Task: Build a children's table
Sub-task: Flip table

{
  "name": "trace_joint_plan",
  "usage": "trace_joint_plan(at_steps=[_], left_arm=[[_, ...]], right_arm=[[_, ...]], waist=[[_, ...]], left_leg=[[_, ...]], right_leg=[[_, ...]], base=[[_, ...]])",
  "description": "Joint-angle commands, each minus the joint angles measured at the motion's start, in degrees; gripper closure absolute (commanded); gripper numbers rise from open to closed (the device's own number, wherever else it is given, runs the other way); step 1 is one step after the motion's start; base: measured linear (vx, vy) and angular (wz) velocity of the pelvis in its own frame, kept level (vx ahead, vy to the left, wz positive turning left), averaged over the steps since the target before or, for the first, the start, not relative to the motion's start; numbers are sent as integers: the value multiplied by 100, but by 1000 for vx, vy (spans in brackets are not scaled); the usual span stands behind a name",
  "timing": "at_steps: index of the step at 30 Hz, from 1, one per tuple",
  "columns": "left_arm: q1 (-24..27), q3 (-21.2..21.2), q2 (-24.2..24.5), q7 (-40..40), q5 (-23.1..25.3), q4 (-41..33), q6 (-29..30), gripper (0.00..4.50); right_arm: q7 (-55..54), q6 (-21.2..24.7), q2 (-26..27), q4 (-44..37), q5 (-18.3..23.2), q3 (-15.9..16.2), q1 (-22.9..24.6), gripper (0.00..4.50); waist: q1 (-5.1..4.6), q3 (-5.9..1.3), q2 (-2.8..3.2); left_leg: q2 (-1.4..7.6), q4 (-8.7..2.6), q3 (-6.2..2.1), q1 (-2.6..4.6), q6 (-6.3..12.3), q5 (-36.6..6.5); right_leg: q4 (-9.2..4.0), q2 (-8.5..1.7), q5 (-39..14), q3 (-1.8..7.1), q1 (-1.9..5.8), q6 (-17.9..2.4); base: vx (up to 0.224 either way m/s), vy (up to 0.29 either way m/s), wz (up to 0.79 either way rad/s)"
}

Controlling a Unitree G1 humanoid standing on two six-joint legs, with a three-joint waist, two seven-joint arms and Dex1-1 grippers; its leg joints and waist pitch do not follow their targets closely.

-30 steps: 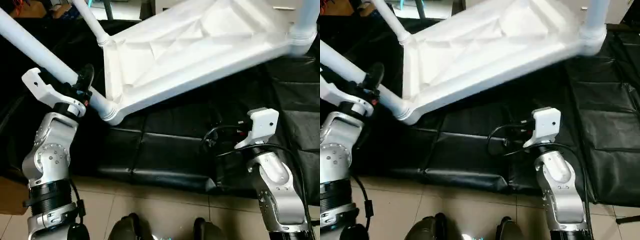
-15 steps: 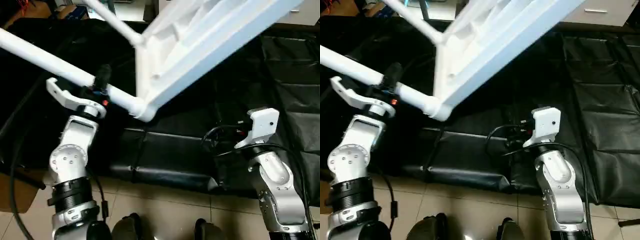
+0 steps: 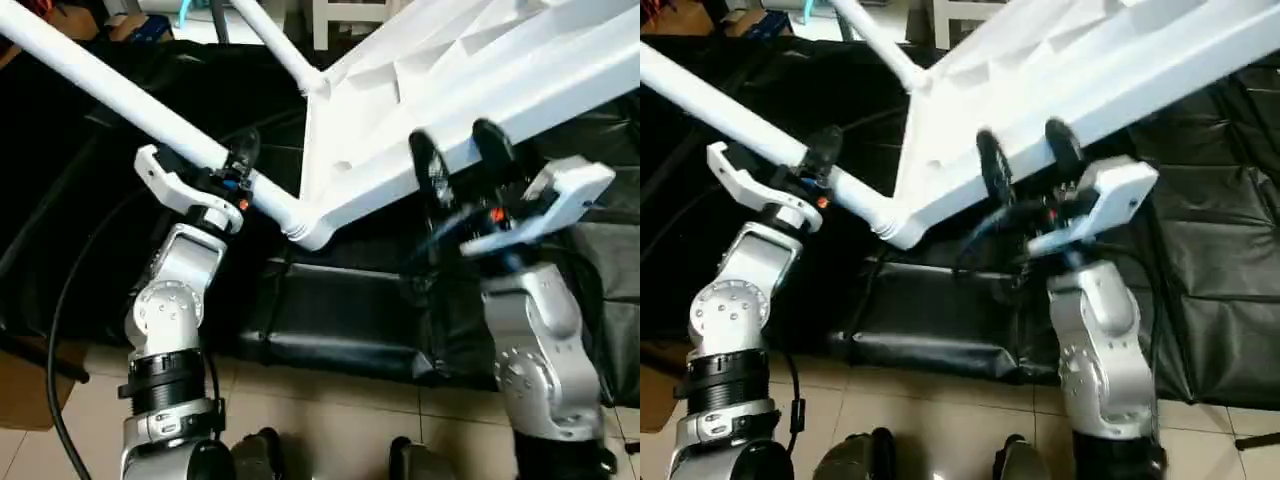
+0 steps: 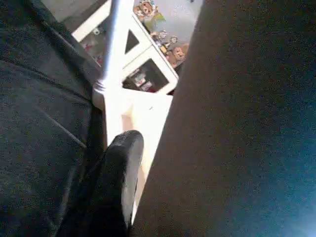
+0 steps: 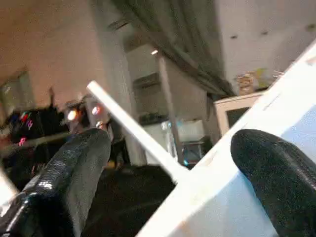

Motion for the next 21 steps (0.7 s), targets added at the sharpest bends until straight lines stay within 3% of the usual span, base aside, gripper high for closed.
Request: trace_joint_plan(at_steps=[1, 4, 6, 14, 21], left_arm=[[8, 98, -167, 17, -376, 91, 116, 232], [31, 124, -183, 109, -397, 92, 82, 232], [35, 120, -184, 124, -392, 99, 79, 232], [10, 130, -199, 175, -336, 172, 38, 232], [-66, 197, -221, 319, -270, 307, -121, 232]], right_arm=[[-293, 142, 10, 70, 184, -333, -7, 0], [-265, 309, 120, -46, 607, -345, 82, 0], [-262, 350, 150, -108, 674, -321, 138, 0], [-605, 385, 354, -412, 432, -234, 372, 0], [-820, 382, 421, -736, 374, -210, 558, 0]], waist=[[-28, -519, -85], [-29, -503, -88], [-28, -504, -85], [-27, -484, -63], [-33, -462, -68]], left_leg=[[-52, -337, 7, 229, 367, -1361], [-57, -350, -1, 213, 298, -1432], [-58, -355, -4, 213, 283, -1448], [-58, -385, -14, 218, 107, -1586], [-71, -415, -21, 211, -28, -1829]], right_leg=[[-344, 105, -1147, -31, 250, -851], [-357, 107, -1186, -31, 249, -689], [-359, 112, -1194, -31, 246, -645], [-374, 114, -1295, -25, 219, -532], [-415, 116, -1570, -22, 197, -310]], base=[[0, 0, 0], [0, 0, 0], [0, 0, 0], [0, 0, 0], [0, 0, 0]])
